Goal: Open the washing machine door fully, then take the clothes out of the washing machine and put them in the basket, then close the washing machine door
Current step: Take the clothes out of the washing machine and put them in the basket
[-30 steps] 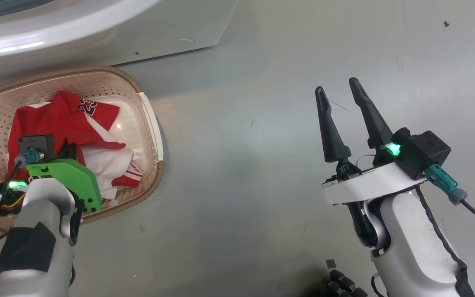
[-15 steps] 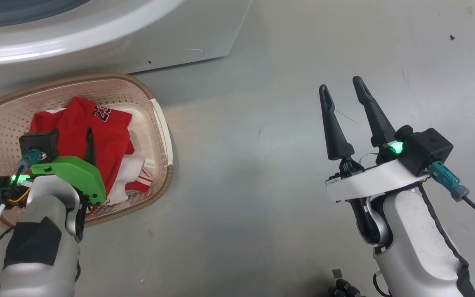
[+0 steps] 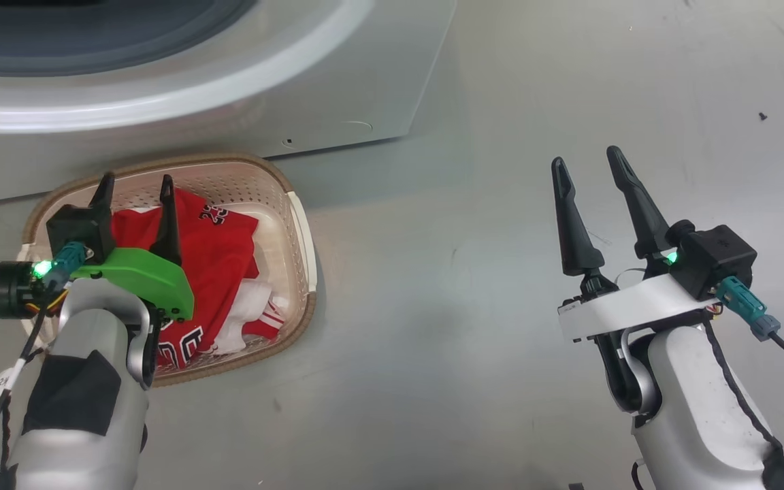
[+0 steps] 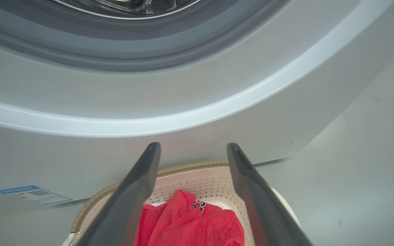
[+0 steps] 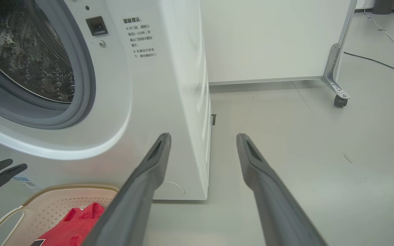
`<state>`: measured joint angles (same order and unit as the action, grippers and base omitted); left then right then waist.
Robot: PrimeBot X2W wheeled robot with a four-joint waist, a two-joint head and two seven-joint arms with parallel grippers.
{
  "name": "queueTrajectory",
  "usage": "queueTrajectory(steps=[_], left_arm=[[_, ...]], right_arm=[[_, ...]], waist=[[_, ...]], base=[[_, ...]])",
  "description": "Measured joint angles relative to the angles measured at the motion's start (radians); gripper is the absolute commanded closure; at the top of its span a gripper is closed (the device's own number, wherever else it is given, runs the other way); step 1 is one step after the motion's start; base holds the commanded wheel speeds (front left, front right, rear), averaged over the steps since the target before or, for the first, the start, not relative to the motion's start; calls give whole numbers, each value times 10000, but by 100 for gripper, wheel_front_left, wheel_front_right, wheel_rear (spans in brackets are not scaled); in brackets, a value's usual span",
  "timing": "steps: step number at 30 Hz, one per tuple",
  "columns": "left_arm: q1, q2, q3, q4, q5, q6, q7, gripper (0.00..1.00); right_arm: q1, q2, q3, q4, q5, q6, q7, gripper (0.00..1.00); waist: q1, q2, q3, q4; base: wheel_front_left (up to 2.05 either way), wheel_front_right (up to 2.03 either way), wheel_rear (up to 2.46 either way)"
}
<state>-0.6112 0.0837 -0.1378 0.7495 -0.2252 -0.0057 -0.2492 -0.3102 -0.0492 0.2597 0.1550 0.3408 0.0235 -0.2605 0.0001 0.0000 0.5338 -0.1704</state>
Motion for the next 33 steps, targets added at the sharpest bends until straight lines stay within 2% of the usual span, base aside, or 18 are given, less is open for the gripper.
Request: queueTrajectory(steps=[9, 16, 33], left_arm=[[684, -161, 10, -1032, -2, 2, -31, 0], [1170, -184, 82, -2470, 102, 25, -31, 0], [3889, -203, 121, -4197, 173, 430, -31, 0]], right_arm=[[454, 0, -257, 265, -276, 98, 0, 0], [896, 2, -420, 416, -360, 192, 0, 0], [2121, -2, -639, 545, -552, 284, 0, 0]], waist=[[0, 0, -902, 435], [0, 0, -1688, 771], [-1, 0, -3632, 1144]], base=[[0, 0, 0], [0, 0, 0], [0, 0, 0]])
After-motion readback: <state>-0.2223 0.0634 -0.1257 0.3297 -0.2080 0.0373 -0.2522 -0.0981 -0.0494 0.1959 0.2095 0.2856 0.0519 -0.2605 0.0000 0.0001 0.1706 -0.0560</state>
